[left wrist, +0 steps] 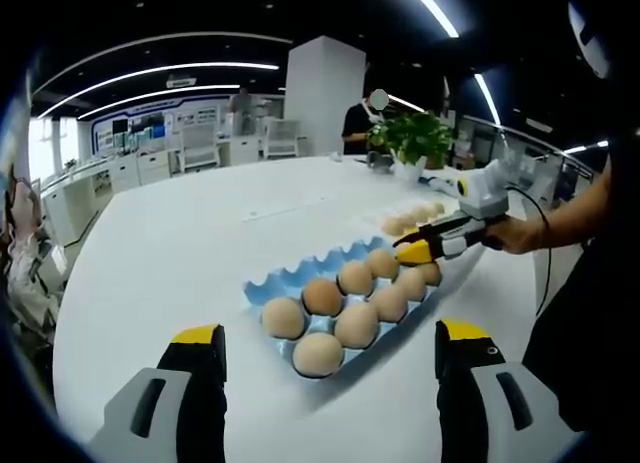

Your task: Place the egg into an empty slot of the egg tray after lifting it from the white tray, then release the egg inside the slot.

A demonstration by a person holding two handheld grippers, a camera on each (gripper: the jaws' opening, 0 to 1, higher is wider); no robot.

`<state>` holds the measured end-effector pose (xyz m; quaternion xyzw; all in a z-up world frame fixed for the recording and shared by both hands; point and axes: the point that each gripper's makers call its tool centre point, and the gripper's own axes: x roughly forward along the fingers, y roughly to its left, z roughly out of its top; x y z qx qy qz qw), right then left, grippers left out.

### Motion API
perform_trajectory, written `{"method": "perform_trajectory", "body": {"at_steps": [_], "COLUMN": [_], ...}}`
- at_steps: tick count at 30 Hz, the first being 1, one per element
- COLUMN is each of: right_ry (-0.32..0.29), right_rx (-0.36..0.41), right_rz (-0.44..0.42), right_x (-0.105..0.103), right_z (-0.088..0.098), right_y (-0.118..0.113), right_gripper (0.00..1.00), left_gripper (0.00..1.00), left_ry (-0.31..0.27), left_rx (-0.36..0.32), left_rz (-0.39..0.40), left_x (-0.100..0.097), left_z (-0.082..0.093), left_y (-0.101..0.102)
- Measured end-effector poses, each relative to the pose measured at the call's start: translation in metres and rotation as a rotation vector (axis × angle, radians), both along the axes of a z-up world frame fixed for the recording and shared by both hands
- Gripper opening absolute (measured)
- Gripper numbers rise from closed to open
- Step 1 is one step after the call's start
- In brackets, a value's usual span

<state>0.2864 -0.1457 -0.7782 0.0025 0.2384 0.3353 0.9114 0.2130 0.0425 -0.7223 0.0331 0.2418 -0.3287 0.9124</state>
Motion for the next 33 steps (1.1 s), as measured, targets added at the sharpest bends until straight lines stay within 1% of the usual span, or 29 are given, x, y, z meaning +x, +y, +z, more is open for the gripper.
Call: {"method": "perform_trajectory", "body": {"at_steps": [7, 11, 12, 13, 15, 16, 18, 19, 20, 21, 23, 25, 29, 33], "right_ry": [0.015, -0.013, -0.03, -0.061, -0.094, -0.115, -0.133, -0.13, -0.122, -0.129, -0.114, -0.113, -0.104, -0.102], "right_rx": [0.016, 0.042, 0.047, 0.048, 0.038, 0.038, 0.039, 0.033, 0.005, -0.003, 0.007, 0.006, -0.019, -0.058], "right_rz": [-0.01, -0.045, -0.059, -0.099, -0.145, -0.186, -0.247, -0.258, -0.265, -0.27, -0.274, -0.276, -0.266, -0.293], "right_x": [-0.002, -0.001, 0.002, 0.009, 0.017, 0.024, 0.033, 0.036, 0.038, 0.041, 0.044, 0.046, 0.048, 0.054], "right_z": [0.001, 0.012, 0.017, 0.025, 0.031, 0.035, 0.039, 0.038, 0.035, 0.034, 0.031, 0.028, 0.022, 0.017], "right_y": [-0.004, -0.012, -0.015, -0.024, -0.035, -0.045, -0.058, -0.062, -0.066, -0.068, -0.068, -0.068, -0.063, -0.067], "right_gripper": [0.26, 0.25, 0.25, 0.25, 0.25, 0.25, 0.25, 0.25, 0.25, 0.25, 0.25, 0.25, 0.25, 0.25], "left_gripper": [0.86, 0.86, 0.86, 0.86, 0.86, 0.86, 0.86, 0.86, 0.86, 0.86, 0.86, 0.86, 0.86, 0.86], "left_ry": [0.002, 0.001, 0.002, 0.004, 0.004, 0.005, 0.005, 0.006, 0.006, 0.006, 0.007, 0.005, 0.008, 0.007], "left_rx": [0.0, -0.001, -0.001, 0.0, -0.001, -0.001, -0.002, -0.003, -0.002, -0.002, -0.003, -0.002, 0.001, 0.0], "left_rz": [-0.006, -0.005, -0.005, -0.005, -0.004, -0.004, -0.003, -0.003, -0.004, -0.004, -0.003, -0.002, 0.001, 0.003], "left_x": [0.0, 0.0, 0.001, 0.0, 0.0, 0.0, 0.0, 0.0, 0.0, 0.0, 0.0, 0.0, 0.0, 0.0], "left_z": [-0.001, 0.0, -0.001, -0.001, -0.002, -0.002, -0.002, -0.002, -0.002, -0.002, -0.002, -0.002, -0.002, -0.002], "left_y": [-0.002, -0.001, -0.001, -0.001, -0.001, -0.001, 0.0, 0.0, 0.0, 0.0, 0.0, 0.0, 0.001, 0.001]}}
